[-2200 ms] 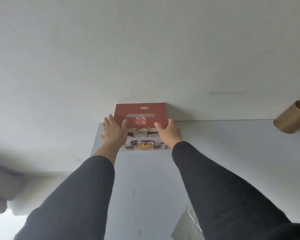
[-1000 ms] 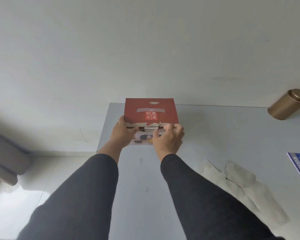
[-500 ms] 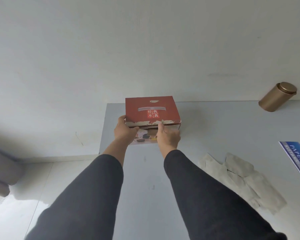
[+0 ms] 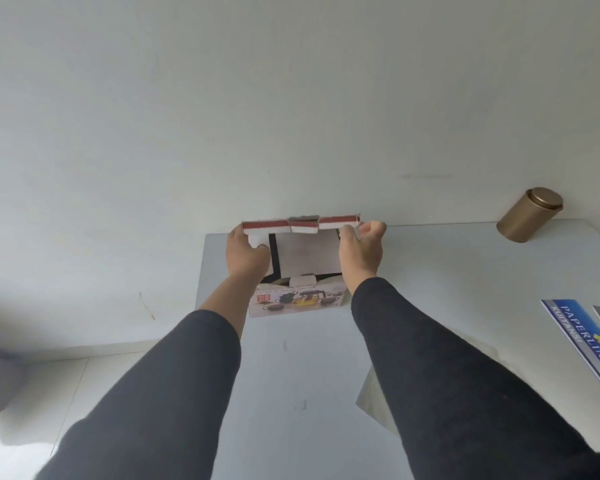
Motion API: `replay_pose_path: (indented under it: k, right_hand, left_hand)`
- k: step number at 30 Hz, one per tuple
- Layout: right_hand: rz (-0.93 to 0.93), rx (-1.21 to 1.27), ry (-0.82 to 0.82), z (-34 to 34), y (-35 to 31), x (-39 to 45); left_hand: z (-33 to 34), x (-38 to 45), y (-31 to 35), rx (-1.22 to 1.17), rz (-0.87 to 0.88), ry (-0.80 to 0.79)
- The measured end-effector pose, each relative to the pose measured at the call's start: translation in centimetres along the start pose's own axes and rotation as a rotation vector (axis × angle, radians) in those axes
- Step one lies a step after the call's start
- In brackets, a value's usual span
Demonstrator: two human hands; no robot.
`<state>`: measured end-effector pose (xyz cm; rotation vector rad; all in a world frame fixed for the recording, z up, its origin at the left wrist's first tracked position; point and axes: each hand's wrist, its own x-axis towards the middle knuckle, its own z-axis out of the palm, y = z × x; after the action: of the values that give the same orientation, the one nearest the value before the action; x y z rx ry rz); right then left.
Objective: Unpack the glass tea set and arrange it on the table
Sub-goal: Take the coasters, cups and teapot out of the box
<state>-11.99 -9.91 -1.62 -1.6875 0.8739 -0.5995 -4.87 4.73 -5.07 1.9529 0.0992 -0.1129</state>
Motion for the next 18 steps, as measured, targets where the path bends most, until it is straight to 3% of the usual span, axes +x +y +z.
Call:
replay_pose_path:
  k: [6, 12, 15, 18]
  right_hand:
    - [-0.128, -0.243, -0.302, 1.5, -0.6, 3.3]
    - [-0.213, -0.552, -0.530, 4.3, 1.0, 6.6]
    - [-0.414, -0.810, -0.661, 5.4, 1.7, 7.0]
    - [-0.591, -0.793, -0.806, 6.3, 2.2, 6.2]
  left_hand:
    - [1.2, 3.5, 0.9, 0.287, 0.207, -0.030]
    - [2.7, 6.8, 0.1, 0.566, 0.105, -0.064]
    - [3.0, 7.6, -0.2, 0.616, 0.088, -0.096]
    - [2.9, 7.6, -0.6, 0.594, 0.076, -0.104]
